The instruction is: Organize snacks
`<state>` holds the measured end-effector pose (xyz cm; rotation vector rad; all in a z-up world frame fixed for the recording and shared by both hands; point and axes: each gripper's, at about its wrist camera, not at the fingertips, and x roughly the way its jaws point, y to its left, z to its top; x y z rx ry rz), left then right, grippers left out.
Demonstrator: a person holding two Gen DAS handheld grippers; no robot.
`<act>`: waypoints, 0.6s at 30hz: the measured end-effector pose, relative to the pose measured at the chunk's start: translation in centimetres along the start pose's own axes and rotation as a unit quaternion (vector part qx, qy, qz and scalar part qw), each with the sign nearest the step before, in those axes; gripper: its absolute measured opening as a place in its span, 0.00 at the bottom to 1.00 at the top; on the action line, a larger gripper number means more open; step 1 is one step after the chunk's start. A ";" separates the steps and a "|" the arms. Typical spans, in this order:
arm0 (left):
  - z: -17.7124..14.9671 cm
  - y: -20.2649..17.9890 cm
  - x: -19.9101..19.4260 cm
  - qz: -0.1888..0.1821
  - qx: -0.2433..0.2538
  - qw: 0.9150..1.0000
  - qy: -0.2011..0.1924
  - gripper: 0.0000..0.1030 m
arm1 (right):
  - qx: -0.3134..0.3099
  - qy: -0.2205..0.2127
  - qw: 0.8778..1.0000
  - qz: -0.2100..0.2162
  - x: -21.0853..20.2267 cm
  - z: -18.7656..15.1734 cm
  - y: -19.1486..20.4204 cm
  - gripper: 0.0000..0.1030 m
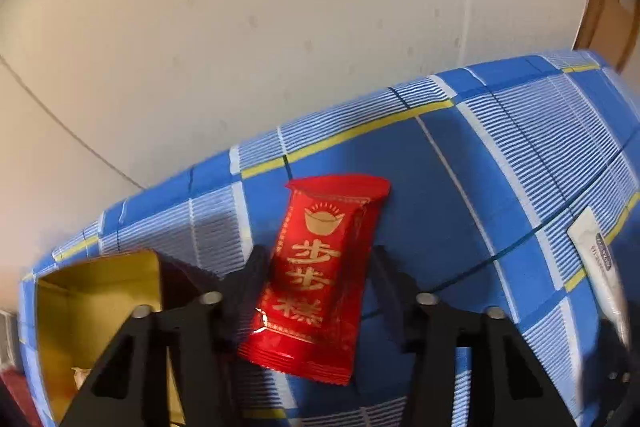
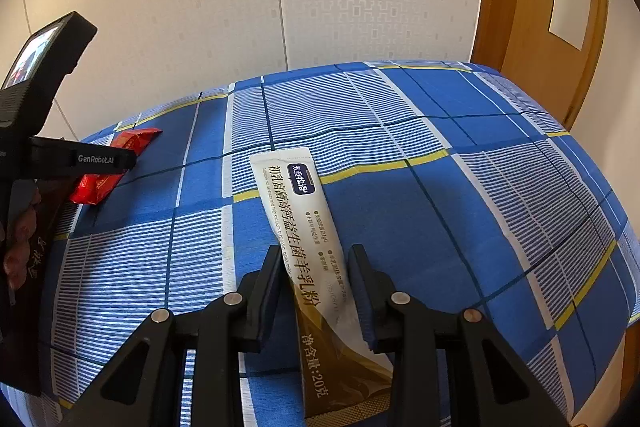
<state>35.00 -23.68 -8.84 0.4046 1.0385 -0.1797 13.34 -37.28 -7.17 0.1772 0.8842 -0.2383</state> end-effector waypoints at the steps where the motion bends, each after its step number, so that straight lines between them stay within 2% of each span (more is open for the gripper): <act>1: -0.2 -0.1 -0.1 0.004 0.010 1.000 -0.004 0.39 | 0.000 0.000 1.000 0.000 0.0 0.0 0.0 0.34; 5: -2.3 -2.2 -1.8 0.034 0.079 0.996 -0.032 0.26 | 0.001 0.000 1.000 0.001 0.0 0.0 0.0 0.34; 7: -3.3 -2.7 -2.7 0.037 0.084 0.995 -0.039 0.10 | 0.002 0.000 1.000 0.003 0.0 0.0 -0.1 0.34; 8: -3.6 -2.7 -3.0 0.031 0.081 0.996 -0.037 0.10 | 0.002 0.000 1.000 0.003 0.0 0.0 -0.1 0.34; 10: -4.3 -2.9 -3.0 -0.019 0.068 0.997 -0.005 0.07 | 0.002 0.000 1.000 0.002 0.0 0.0 -0.1 0.34; 11: -4.7 -2.9 -3.1 -0.019 0.064 0.998 0.002 0.08 | 0.001 0.000 1.000 0.001 0.0 0.0 -0.1 0.34; 13: -4.8 -2.7 -3.5 -0.001 0.053 0.999 -0.012 0.10 | 0.002 0.000 1.000 0.002 0.0 0.0 -0.1 0.34; 14: -4.6 -2.3 -3.6 -0.004 0.042 0.999 -0.017 0.13 | 0.003 -0.001 1.000 0.003 0.0 0.0 -0.1 0.34; 15: -4.4 -2.0 -3.6 -0.010 0.031 0.999 -0.015 0.27 | 0.005 -0.001 1.000 0.006 -0.1 -0.1 -0.2 0.34; 16: -4.1 -1.6 -3.5 -0.012 0.019 1.000 -0.012 0.54 | 0.006 -0.001 1.000 0.008 -0.1 -0.1 -0.3 0.34; 18: -3.6 -1.1 -3.6 0.007 0.005 0.999 -0.032 0.79 | 0.006 -0.001 1.000 0.008 -0.1 -0.1 -0.3 0.34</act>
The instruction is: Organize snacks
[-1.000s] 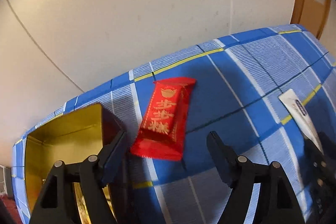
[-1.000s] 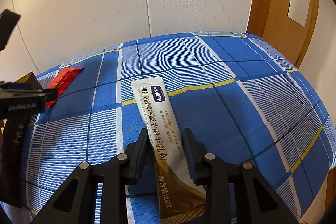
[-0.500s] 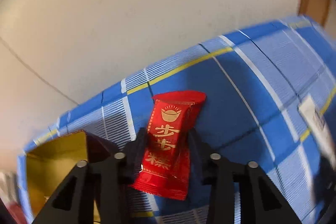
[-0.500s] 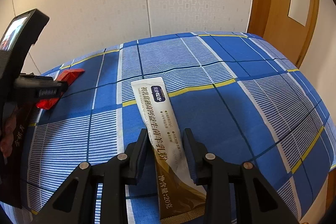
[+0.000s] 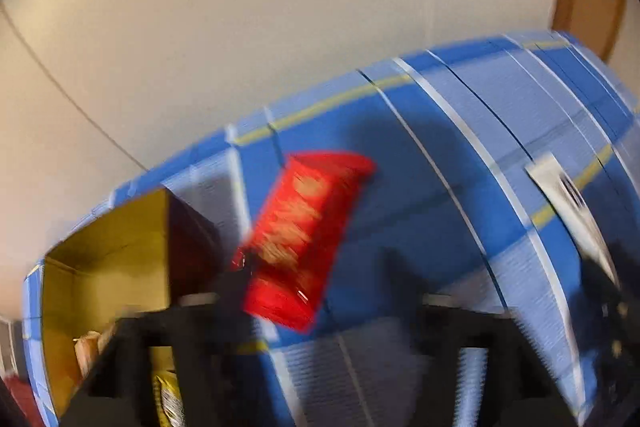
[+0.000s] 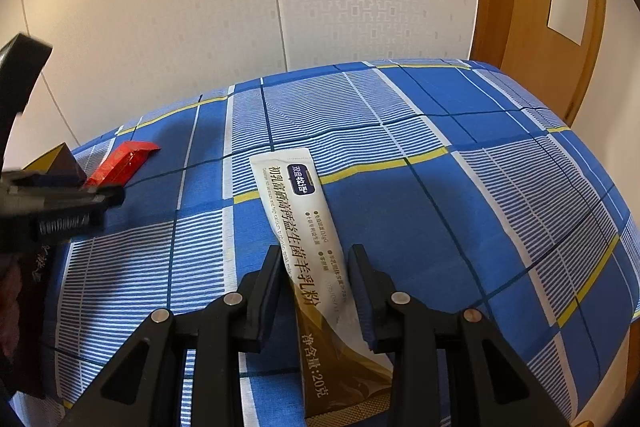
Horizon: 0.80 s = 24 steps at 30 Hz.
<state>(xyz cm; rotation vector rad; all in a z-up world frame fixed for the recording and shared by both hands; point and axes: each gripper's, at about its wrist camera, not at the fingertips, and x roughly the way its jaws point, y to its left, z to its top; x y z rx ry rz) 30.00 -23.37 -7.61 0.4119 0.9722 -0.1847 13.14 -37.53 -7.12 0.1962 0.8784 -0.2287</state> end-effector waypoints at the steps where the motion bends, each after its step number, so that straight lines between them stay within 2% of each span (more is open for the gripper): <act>1: 0.3 0.1 0.0 0.007 0.000 1.000 -0.010 0.79 | -0.001 0.000 1.000 -0.001 0.0 0.0 0.0 0.34; 2: 0.8 0.1 0.2 0.011 0.005 1.000 -0.014 0.79 | -0.001 0.000 1.000 -0.001 0.0 0.0 0.1 0.34; 5: 2.4 -0.2 1.8 0.012 0.026 1.000 0.008 0.79 | 0.000 0.000 1.000 0.001 0.0 0.1 0.0 0.34; 7: 3.0 -0.1 3.2 0.004 0.032 0.999 0.031 0.76 | -0.002 0.001 1.000 0.001 0.0 0.1 0.0 0.34; 8: 3.2 0.1 3.3 -0.001 0.026 0.999 0.027 0.75 | -0.002 0.001 1.000 0.002 0.0 0.1 0.0 0.34; 9: 3.2 0.2 3.4 -0.003 0.023 0.999 0.028 0.71 | -0.002 0.002 1.000 0.003 0.0 0.1 0.0 0.34; 10: 3.2 0.4 3.5 -0.013 0.020 0.999 0.027 0.61 | -0.002 0.002 1.000 0.003 -0.1 0.1 0.0 0.34; 11: 3.1 0.6 3.5 -0.033 0.015 0.999 0.028 0.54 | -0.001 0.003 1.000 0.004 0.0 0.1 0.0 0.34; 13: 2.7 0.8 3.3 -0.036 0.014 0.999 0.026 0.47 | 0.002 0.004 1.000 0.005 0.0 0.2 0.0 0.34; 17: 1.0 0.0 2.3 -0.036 0.046 0.998 0.010 0.44 | 0.005 0.003 1.000 0.006 0.0 0.2 -0.1 0.35; 24: -1.9 0.2 -1.1 -0.069 0.011 0.997 0.012 0.40 | 0.008 -0.001 1.000 0.004 0.0 0.0 -0.1 0.33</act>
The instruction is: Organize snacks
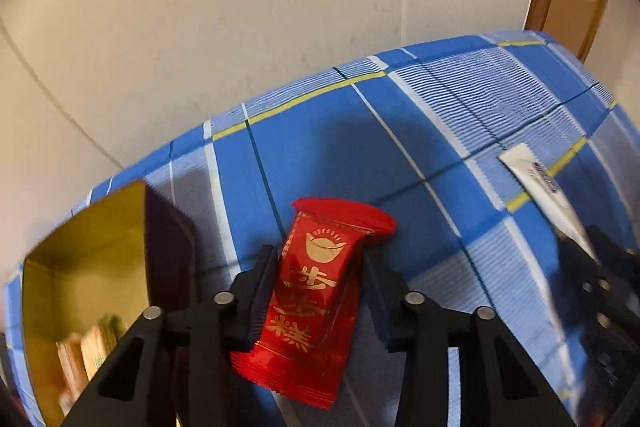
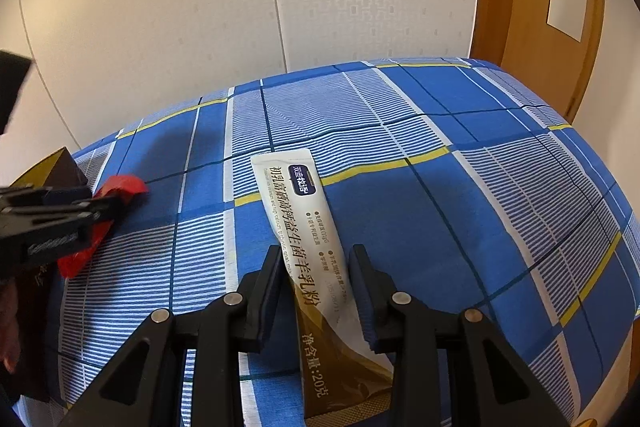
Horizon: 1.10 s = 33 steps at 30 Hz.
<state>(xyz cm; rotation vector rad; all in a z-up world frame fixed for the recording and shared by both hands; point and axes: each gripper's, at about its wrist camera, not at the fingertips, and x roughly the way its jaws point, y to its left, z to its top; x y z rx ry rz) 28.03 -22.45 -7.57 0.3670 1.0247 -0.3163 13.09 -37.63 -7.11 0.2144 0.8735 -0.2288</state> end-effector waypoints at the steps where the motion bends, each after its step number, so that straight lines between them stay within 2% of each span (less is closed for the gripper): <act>1: -0.6 0.2 -0.4 -0.003 -0.006 1.000 -0.004 0.40 | 0.001 0.000 1.000 0.000 0.0 0.0 0.0 0.32; 5: -1.9 0.3 -2.9 -0.018 -0.027 0.999 -0.023 0.39 | 0.005 -0.003 1.000 0.003 -0.1 0.0 -0.1 0.29; 12: -4.4 1.0 -7.2 -0.030 -0.035 0.997 -0.059 0.39 | 0.010 -0.005 1.000 0.021 -0.5 -0.3 0.2 0.29; 19: -6.2 4.6 -10.1 -0.055 -0.093 0.991 -0.075 0.37 | -0.011 -0.026 0.999 0.039 -1.4 -0.5 1.3 0.29; 20: -6.6 5.5 -10.6 -0.060 -0.104 0.990 -0.077 0.35 | -0.014 -0.030 0.999 0.041 -1.6 -0.5 1.5 0.29; 21: -6.9 6.1 -10.8 -0.058 -0.109 0.989 -0.077 0.10 | -0.014 -0.032 0.998 0.044 -1.7 -0.6 1.7 0.29; 22: -7.1 6.7 -11.0 -0.051 -0.115 0.989 -0.075 0.00 | -0.014 -0.033 0.998 0.046 -1.7 -0.6 1.8 0.29; 29: -9.2 11.3 -11.5 -0.056 -0.168 0.982 -0.064 0.00 | -0.010 -0.011 0.998 0.057 -1.1 -1.3 2.4 0.29; 33: -10.2 12.1 -11.1 -0.049 -0.186 0.980 -0.053 0.00 | -0.021 -0.025 0.998 0.058 -1.6 -1.5 2.9 0.29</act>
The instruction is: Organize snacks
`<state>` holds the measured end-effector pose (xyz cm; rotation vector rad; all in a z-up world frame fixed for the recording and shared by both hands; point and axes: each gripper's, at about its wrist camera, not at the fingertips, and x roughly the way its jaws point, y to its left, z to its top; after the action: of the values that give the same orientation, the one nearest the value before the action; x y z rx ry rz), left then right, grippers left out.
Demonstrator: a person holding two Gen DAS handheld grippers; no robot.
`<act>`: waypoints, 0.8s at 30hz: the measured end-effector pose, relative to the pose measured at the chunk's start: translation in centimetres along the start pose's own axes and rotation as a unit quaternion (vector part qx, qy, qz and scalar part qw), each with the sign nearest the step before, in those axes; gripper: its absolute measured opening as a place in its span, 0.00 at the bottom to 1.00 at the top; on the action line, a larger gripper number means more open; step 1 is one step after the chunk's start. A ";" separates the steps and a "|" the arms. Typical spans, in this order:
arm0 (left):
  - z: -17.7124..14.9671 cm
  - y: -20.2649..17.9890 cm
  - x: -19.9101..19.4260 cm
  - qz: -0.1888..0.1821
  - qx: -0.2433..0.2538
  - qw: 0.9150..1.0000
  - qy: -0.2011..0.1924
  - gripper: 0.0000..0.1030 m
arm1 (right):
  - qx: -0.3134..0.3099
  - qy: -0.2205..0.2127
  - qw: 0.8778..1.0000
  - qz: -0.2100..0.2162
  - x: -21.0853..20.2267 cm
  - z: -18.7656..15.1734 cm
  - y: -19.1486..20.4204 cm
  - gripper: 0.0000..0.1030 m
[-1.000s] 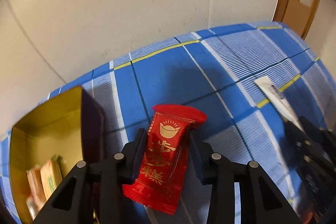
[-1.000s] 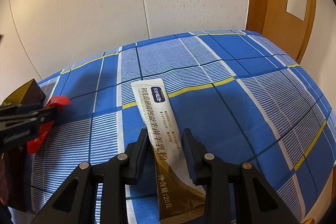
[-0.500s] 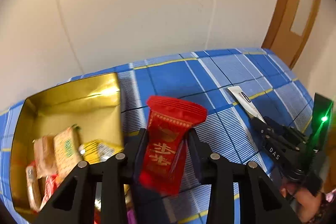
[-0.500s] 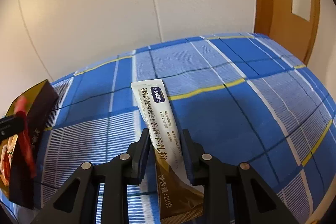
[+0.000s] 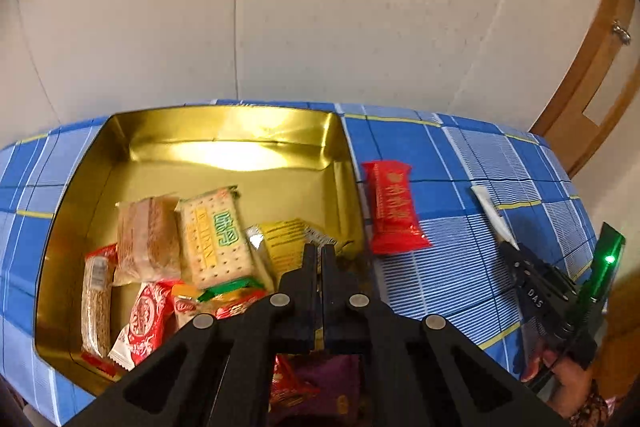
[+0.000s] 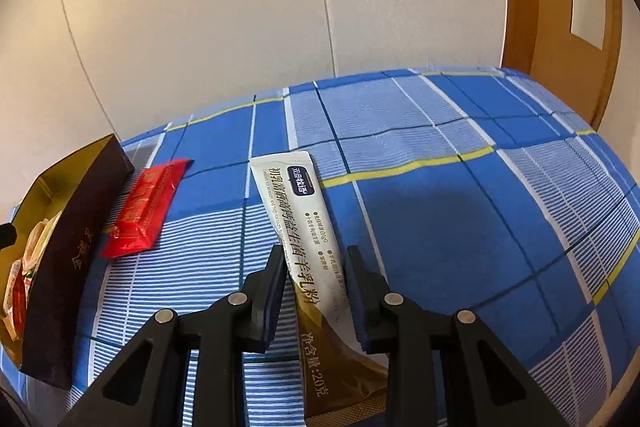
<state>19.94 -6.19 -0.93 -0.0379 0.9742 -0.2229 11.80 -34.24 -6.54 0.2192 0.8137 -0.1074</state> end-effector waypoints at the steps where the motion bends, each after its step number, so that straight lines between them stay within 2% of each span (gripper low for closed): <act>1: -0.2 0.0 0.0 0.003 -0.002 1.000 0.000 0.00 | -0.002 -0.002 1.000 0.004 -0.1 0.0 0.1 0.29; 2: -0.3 -0.3 0.0 0.000 0.002 1.000 0.000 0.01 | -0.003 -0.002 1.000 0.006 -0.1 0.0 0.2 0.29; 5: -0.2 -2.6 0.3 -0.006 0.034 0.999 0.004 0.13 | 0.000 0.000 1.000 0.005 0.1 0.1 0.2 0.29; 8: 0.5 -5.6 1.2 -0.014 0.064 0.998 0.005 0.42 | 0.013 0.004 1.000 0.012 0.2 0.1 -0.3 0.29; 9: 0.8 -6.6 1.9 -0.016 0.075 0.997 0.011 0.57 | 0.016 0.008 1.000 0.014 0.3 0.1 -0.4 0.29; 12: 1.8 -9.0 4.6 -0.009 0.094 0.995 0.034 0.58 | 0.023 0.017 0.999 0.021 0.6 0.0 -0.8 0.29; 16: 3.1 -11.6 8.9 0.033 0.124 0.989 0.069 0.58 | 0.030 0.019 0.999 0.030 0.5 0.1 -1.1 0.29; 20: 3.6 -12.1 12.3 0.074 0.138 0.983 0.097 0.58 | 0.044 0.021 0.998 0.041 0.4 0.3 -1.7 0.29; 22: 3.6 -12.1 12.9 0.087 0.145 0.981 0.092 0.58 | 0.051 0.023 0.997 0.048 0.4 0.4 -2.0 0.29; 24: 3.4 -12.3 13.4 0.083 0.156 0.979 0.097 0.58 | 0.058 0.024 0.997 0.054 0.5 0.5 -2.1 0.29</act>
<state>27.84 -21.13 -8.33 0.3570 1.1214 -0.2270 12.11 -36.39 -6.85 0.3752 0.8418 -0.0472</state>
